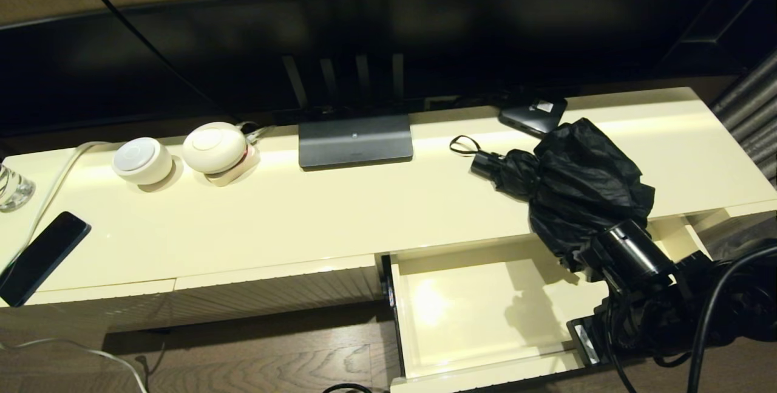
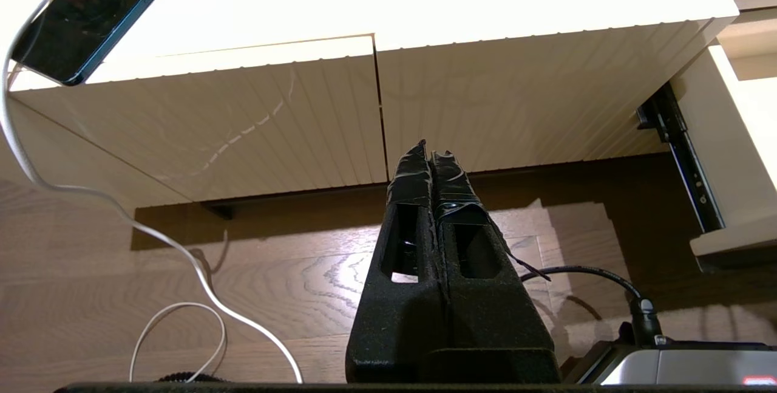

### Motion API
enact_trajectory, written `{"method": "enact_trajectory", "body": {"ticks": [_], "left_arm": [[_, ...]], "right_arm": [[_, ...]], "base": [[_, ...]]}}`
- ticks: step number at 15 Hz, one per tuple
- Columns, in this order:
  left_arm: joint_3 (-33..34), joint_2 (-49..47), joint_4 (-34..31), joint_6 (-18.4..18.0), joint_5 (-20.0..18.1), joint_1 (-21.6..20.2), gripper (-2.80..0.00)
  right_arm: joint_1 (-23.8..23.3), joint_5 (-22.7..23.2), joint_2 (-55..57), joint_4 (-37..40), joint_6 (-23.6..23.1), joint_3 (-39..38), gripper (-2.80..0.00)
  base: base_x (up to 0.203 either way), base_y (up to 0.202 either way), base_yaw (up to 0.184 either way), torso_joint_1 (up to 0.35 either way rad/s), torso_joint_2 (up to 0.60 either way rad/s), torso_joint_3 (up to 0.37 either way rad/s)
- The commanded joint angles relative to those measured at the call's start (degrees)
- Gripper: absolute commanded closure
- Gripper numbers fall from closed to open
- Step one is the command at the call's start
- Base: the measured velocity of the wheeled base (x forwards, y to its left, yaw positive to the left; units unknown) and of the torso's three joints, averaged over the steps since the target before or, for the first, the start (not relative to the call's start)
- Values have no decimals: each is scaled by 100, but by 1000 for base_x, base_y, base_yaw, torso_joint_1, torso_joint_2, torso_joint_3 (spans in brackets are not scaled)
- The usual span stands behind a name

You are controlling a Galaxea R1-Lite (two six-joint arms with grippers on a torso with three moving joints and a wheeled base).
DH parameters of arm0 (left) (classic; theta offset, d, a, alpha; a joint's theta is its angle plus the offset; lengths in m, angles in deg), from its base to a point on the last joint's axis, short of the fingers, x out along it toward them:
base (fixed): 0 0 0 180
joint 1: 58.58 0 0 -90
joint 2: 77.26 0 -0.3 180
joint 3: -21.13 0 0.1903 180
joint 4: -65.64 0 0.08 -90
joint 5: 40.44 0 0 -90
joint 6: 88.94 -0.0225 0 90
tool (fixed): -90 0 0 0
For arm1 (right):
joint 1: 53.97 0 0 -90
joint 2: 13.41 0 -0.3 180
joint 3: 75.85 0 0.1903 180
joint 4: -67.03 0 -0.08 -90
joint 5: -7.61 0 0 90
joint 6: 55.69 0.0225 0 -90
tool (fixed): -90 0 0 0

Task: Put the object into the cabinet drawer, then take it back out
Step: Open the drawer

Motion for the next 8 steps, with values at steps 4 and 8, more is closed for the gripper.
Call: {"method": "enact_trajectory", "body": {"ticks": [4,8], "left_arm": [[18,-7,2,3,1,-2,0],[18,-7,3,3,1,-2,0]], "right_arm": [[138,1,17,362,225,-73,0],[138,-35,16,550,207,-109,0]], "base": [[0,0,0,0,0,0],[0,0,0,0,0,0]]}}
